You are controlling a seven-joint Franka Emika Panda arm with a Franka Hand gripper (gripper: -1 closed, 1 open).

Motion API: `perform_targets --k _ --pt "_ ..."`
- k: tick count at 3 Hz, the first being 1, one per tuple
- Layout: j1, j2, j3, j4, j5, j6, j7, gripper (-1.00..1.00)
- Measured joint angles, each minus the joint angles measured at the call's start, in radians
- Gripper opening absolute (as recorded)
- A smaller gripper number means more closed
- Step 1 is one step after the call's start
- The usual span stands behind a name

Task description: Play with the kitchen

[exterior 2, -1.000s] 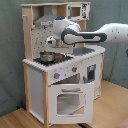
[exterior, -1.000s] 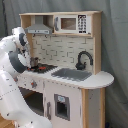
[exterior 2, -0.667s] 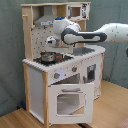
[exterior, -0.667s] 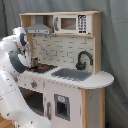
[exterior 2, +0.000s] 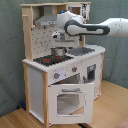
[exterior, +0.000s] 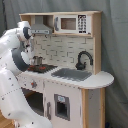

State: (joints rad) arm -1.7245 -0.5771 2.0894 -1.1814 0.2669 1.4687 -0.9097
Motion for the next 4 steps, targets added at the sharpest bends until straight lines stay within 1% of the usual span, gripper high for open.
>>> perform_targets --k 1,2,3,4 --pt "0.004 0.052 -0.008 -0.003 -0.041 -0.089 0.037 -1.0" --pt "0.008 0.104 -0.009 -0.03 -0.108 -0.146 0.068 -1.0" --pt "0.014 0.151 -0.01 -0.096 -0.173 -0.148 0.09 -1.0" --pt "0.032 0.199 -0.01 -0.169 -0.231 -0.144 0.123 -1.0"
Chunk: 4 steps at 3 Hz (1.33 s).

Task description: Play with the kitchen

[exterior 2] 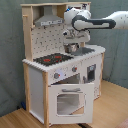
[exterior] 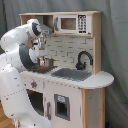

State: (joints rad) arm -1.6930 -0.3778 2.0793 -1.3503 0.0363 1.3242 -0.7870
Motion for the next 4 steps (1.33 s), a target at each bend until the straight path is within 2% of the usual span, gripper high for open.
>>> perform_targets --k 2,4 --pt "0.053 0.117 -0.001 -0.128 -0.113 0.002 0.091 -1.0" --pt "0.101 0.241 0.0 -0.225 -0.22 0.004 0.185 -1.0"
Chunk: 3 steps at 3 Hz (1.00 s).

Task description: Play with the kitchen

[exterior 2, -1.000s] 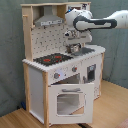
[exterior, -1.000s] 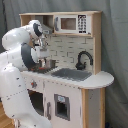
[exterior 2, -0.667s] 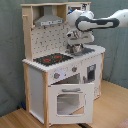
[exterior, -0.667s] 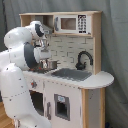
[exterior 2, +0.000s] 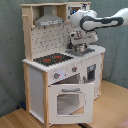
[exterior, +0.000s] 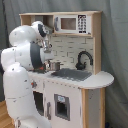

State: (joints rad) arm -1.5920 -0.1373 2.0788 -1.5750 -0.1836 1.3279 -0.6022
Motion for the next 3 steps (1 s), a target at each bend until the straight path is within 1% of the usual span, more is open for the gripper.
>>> perform_targets --k 1,2,3 --pt "0.02 0.065 0.0 -0.045 -0.055 0.007 0.046 -1.0" --pt "0.035 0.143 0.001 -0.103 -0.123 0.028 0.097 -1.0" --pt "0.036 0.202 0.002 -0.156 -0.174 0.062 0.136 -1.0"
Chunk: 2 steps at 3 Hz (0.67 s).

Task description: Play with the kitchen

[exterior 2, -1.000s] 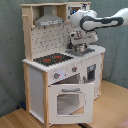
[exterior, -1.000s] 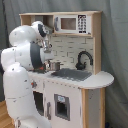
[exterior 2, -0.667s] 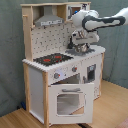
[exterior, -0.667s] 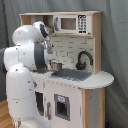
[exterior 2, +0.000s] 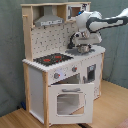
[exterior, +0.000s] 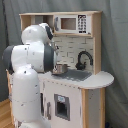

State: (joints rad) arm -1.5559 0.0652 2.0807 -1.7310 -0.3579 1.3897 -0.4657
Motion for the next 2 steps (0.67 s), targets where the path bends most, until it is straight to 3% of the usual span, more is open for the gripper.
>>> perform_targets --k 1,2 --pt "-0.002 0.049 -0.002 -0.053 -0.05 0.049 0.039 -1.0" --pt "-0.005 0.061 -0.029 -0.08 -0.092 0.131 0.067 -1.0"
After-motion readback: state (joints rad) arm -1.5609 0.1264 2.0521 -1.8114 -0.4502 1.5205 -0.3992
